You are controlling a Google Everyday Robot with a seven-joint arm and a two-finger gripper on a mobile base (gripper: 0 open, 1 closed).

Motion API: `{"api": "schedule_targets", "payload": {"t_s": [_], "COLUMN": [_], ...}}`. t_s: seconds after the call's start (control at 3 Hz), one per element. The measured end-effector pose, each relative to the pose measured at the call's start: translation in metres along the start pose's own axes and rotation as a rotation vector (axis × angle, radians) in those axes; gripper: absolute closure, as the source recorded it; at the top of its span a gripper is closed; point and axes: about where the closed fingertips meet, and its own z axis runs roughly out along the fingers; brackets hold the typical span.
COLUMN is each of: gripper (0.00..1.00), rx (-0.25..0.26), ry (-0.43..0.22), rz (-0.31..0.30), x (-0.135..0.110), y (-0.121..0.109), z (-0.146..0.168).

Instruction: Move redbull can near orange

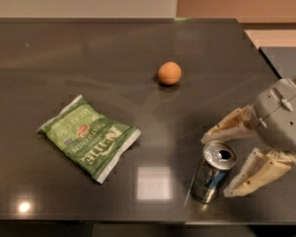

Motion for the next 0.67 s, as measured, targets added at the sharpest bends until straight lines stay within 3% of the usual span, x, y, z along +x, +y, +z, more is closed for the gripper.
{"api": "schedule_targets", "payload": {"t_s": [0.67], "gripper": [0.84], "rx": [0.003], "ry": [-0.015], "rz": [0.021], "x": [-0.011], "y": [-0.015], "z": [-0.004]}}
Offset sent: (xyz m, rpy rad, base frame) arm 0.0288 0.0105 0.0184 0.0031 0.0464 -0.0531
